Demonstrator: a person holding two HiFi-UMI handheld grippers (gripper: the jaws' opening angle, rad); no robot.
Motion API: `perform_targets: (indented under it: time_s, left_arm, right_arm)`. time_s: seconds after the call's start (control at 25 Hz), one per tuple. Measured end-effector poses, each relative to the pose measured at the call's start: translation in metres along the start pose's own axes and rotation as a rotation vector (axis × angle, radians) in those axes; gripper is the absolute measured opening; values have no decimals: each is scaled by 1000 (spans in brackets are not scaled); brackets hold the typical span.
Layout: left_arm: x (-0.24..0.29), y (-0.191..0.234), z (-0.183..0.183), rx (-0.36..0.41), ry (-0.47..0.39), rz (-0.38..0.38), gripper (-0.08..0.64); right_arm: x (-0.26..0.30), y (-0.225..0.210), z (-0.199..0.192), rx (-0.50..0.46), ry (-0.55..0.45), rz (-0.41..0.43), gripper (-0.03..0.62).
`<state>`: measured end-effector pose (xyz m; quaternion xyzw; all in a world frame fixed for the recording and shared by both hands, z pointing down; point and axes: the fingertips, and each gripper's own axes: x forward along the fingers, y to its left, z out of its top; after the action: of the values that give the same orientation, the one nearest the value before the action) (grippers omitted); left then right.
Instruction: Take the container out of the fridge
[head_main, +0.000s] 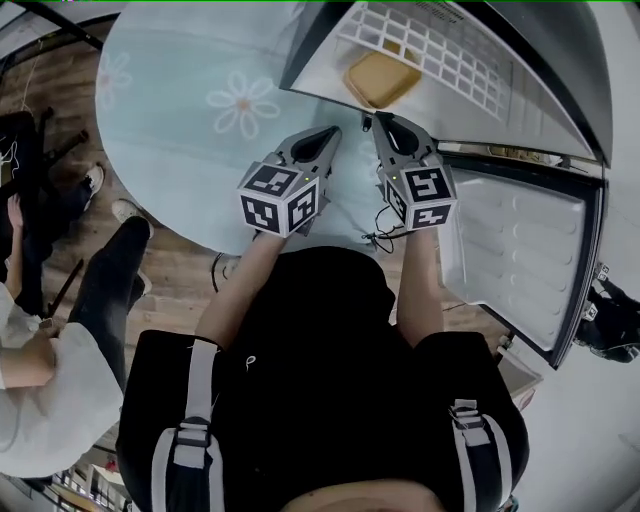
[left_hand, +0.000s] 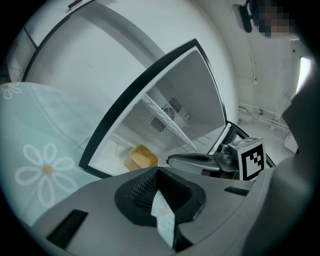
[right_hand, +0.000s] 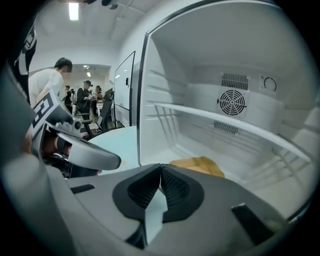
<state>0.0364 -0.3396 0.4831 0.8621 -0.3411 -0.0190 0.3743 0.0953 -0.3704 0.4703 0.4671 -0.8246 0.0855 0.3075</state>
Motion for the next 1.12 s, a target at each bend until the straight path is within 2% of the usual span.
perform_targets:
  time_s: [0.16, 0.4, 0.44, 0.52, 0.64, 0.84, 0.92, 1.0, 1.12]
  left_arm:
    - [8, 12, -3, -3, 24, 18, 0]
    - [18, 23, -11, -4, 63, 31, 0]
    - [18, 25, -11, -4, 65, 31, 0]
    - [19, 27, -14, -3, 78, 32, 0]
    - [21, 29, -19, -1, 99, 38, 0]
    - [18, 33, -18, 2, 100, 51, 0]
    - [17, 34, -17, 0, 97, 57, 0]
    - [16, 33, -15, -4, 88, 55, 0]
    - [14, 24, -13, 3, 76, 41, 0]
  right_arm:
    - [27, -11, -4, -91, 71, 5, 57]
    - [57, -16, -16, -205, 158, 13, 58]
    - [63, -16, -20, -227, 180, 12, 77]
    - [71, -19, -26, -291, 237, -12, 115]
    - [83, -22, -32, -375, 301, -42, 115]
    - [98, -19, -44, -385, 347, -41, 95]
    - [102, -18, -45, -356, 333, -43, 84]
    - [106, -20, -43, -325, 315, -54, 31]
    - [104, -23, -39, -299, 306, -80, 26]
